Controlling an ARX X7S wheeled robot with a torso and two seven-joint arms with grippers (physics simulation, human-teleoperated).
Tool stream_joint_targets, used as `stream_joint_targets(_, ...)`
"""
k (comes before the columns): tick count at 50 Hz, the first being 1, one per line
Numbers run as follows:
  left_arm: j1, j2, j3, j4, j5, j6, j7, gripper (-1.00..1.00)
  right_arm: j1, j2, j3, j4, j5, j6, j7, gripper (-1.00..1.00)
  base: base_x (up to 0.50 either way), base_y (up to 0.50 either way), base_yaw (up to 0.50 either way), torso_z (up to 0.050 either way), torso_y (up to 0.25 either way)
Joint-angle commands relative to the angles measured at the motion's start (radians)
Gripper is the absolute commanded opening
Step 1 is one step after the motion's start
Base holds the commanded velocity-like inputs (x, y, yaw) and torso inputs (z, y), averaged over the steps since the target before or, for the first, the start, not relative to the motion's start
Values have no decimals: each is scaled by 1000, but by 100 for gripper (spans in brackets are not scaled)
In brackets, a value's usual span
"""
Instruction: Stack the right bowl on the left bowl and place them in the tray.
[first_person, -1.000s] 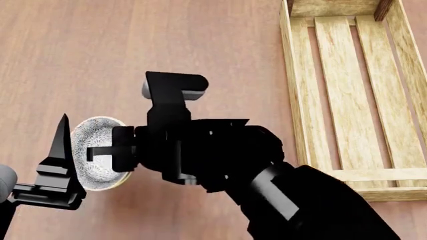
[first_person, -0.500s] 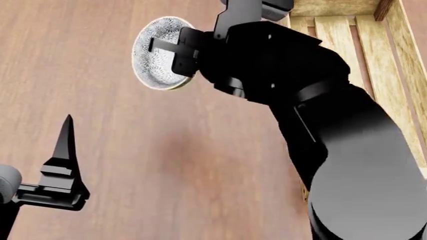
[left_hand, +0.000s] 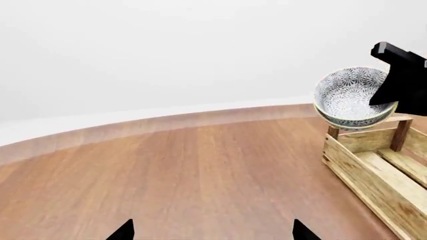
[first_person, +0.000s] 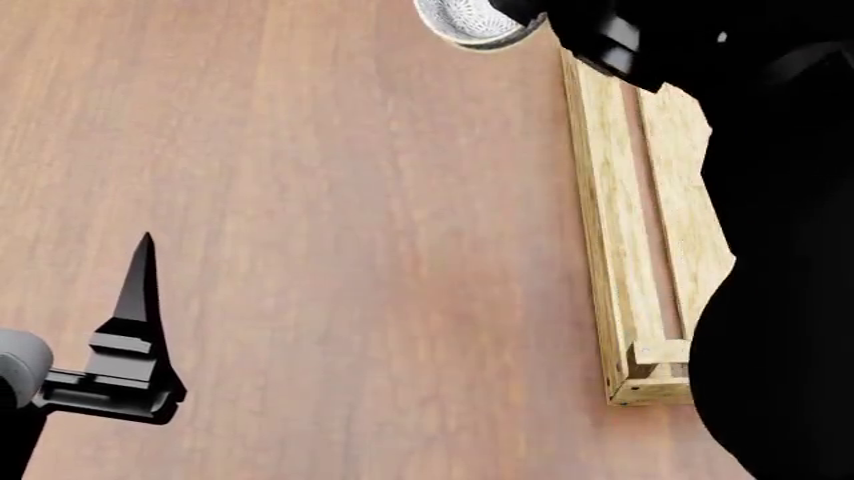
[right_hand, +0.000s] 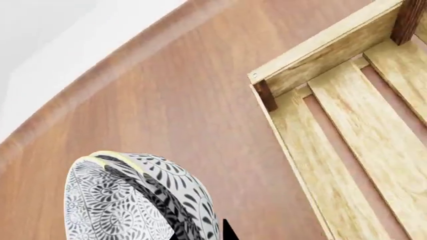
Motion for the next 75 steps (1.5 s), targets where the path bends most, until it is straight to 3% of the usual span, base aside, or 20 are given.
stream_joint_targets(1,-5,-3,7,-6,-4,1,2,100,12,85,-2,15,106,-43,70,-100,0,0,0,0,0)
stream_joint_targets(24,16,-12,2,-14,-9,21,0,100,-70,269,275,15,108,-161,259,-100,0,0,0,0,1)
stream_joint_targets(38,26,-13,7,-33,-6,44,7,100,-136,312,371,15,106,-199,293,-100,0,0,0,1,1)
stream_joint_targets(50,15,-18,8,-26,-19,30,4,100,-225,335,650,15,112,-179,301,-100,0,0,0,0,1)
stream_joint_targets(75,41,-25,2,-37,-26,61,8,100,-226,309,632,15,93,-236,165,-100,0,0,0,0,1)
